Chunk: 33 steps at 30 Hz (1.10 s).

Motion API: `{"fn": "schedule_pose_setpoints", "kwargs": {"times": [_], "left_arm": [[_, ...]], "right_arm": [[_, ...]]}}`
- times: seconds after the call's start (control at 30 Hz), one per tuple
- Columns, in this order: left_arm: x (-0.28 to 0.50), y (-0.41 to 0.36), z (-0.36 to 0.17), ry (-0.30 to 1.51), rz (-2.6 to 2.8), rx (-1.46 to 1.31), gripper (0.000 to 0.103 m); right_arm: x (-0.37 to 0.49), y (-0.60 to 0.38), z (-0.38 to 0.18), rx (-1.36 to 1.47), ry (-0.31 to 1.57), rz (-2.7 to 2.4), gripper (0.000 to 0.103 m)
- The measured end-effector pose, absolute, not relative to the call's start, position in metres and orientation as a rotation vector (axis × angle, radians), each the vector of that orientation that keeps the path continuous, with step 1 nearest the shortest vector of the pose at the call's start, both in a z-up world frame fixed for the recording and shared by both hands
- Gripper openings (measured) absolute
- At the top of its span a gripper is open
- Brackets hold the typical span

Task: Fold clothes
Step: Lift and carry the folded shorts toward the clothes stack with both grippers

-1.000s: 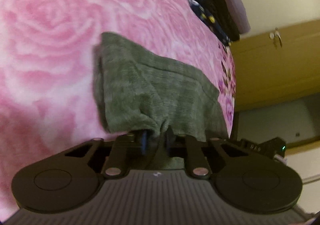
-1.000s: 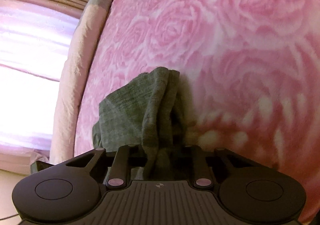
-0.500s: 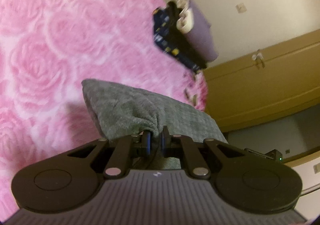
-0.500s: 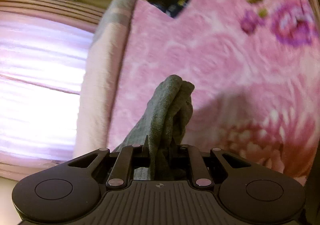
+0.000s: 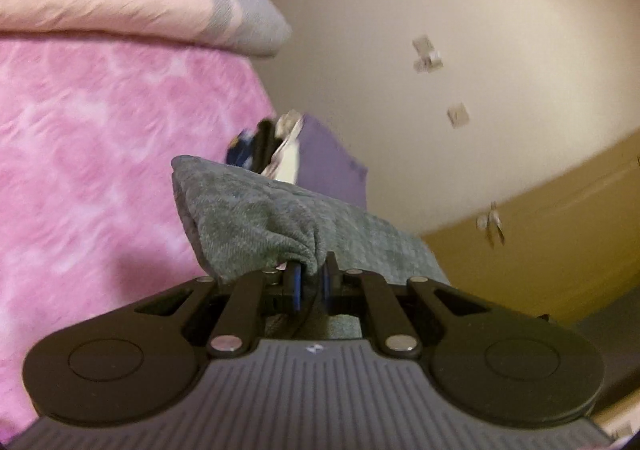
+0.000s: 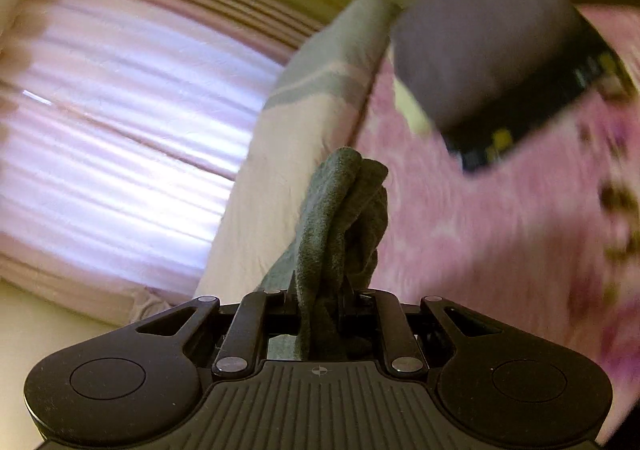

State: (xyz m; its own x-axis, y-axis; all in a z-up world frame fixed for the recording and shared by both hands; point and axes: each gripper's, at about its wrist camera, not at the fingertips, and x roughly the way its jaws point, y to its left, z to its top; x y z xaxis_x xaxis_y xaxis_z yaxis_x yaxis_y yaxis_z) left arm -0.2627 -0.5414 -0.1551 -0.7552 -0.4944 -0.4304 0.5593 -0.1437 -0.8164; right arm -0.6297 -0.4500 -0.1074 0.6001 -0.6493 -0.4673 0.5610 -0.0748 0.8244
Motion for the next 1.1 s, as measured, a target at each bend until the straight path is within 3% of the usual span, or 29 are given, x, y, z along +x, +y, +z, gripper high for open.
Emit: {"fn": "schedule_pose_setpoints", "kwargs": {"times": [0.23,0.4,0.7,0.77,0.8,0.83,0.9,1.1], "left_arm": [[-0.370,-0.625,-0.123,1.307,-1.964,-0.020,0.006],[-0.440,-0.683,-0.130,1.249,-1.964,-0.007,0.007],[-0.528,-0.731,-0.216,1.216,-1.889,0.265,0.008],[-0.535,-0.729,-0.230,1.208,-1.871,0.320,0.013],[-0.532,-0.727,-0.231,1.203,-1.865,0.326,0.017],[-0.530,-0.726,-0.233,1.199,-1.858,0.332,0.023],[-0.522,-0.725,-0.231,1.200,-1.855,0.330,0.028],[-0.487,-0.746,-0.222,1.234,-1.819,0.240,0.048]], "right_arm": [[-0.736,-0.563,-0.068,1.168,-0.037,-0.920,0.013],[-0.799,-0.628,-0.069,1.101,-0.032,-0.917,0.013],[-0.863,-0.701,-0.158,1.173,0.073,-1.000,0.014],[-0.865,-0.710,-0.184,1.229,0.118,-1.025,0.014],[-0.867,-0.711,-0.194,1.255,0.119,-1.032,0.016],[-0.869,-0.711,-0.201,1.276,0.107,-1.027,0.033],[-0.873,-0.709,-0.205,1.288,0.084,-1.042,0.056],[-0.901,-0.721,-0.202,1.271,0.002,-1.094,0.056]]}}
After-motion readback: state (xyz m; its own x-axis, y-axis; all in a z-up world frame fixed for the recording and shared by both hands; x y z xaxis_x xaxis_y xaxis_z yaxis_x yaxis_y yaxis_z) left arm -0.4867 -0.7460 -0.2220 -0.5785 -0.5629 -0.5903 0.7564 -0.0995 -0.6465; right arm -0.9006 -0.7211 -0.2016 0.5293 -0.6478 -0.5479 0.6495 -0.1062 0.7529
